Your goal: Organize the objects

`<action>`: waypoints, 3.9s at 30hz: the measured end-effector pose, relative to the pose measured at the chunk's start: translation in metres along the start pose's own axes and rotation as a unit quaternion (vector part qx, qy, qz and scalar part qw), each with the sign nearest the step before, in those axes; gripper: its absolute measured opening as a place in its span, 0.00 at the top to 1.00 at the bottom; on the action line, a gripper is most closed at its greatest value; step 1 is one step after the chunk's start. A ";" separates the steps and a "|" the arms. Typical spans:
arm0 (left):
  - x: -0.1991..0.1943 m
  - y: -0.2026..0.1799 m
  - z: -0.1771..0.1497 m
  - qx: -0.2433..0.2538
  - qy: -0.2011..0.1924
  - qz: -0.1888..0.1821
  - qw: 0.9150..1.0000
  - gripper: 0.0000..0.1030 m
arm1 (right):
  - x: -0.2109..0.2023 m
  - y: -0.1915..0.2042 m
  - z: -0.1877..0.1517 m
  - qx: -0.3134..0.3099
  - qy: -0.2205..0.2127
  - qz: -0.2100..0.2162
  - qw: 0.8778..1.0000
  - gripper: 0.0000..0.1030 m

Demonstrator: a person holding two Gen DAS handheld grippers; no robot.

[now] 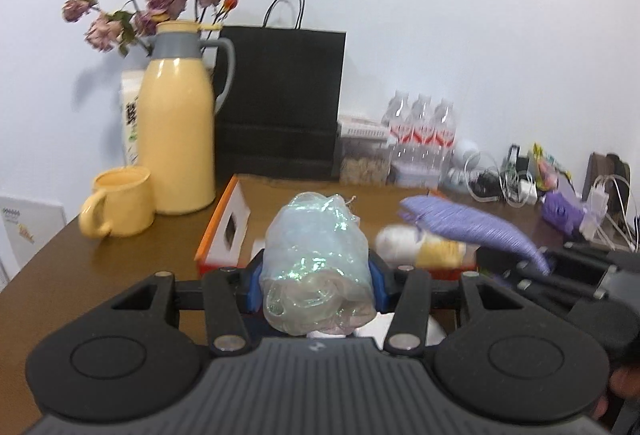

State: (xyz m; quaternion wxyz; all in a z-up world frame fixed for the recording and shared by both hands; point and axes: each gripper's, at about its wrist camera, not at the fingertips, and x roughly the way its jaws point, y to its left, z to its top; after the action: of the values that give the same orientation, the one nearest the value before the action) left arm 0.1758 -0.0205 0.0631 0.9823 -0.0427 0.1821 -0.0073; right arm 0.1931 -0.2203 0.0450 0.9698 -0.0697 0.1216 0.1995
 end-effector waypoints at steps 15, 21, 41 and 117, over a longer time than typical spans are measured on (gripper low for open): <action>0.103 -0.002 0.047 -0.014 0.000 0.031 0.999 0.53 | 0.119 0.017 0.038 0.000 0.033 0.005 0.999 0.91; 0.136 0.016 0.039 -0.027 0.040 0.044 0.998 0.53 | 0.143 0.015 0.026 0.014 0.060 0.013 0.998 0.91; 0.135 0.012 0.032 -0.005 0.033 0.058 0.998 0.00 | 0.140 0.008 0.017 0.027 0.096 0.013 0.995 0.04; -0.049 0.059 -0.055 -0.007 0.087 0.079 0.993 0.00 | 0.017 -0.015 -0.052 0.034 0.194 -0.017 0.980 0.01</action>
State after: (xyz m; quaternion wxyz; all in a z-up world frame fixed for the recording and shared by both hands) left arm 0.1108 0.0356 0.0243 0.9600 -0.0347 0.2693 0.0676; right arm 0.2031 -0.2373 -0.0082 0.9328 -0.0757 0.3131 0.1614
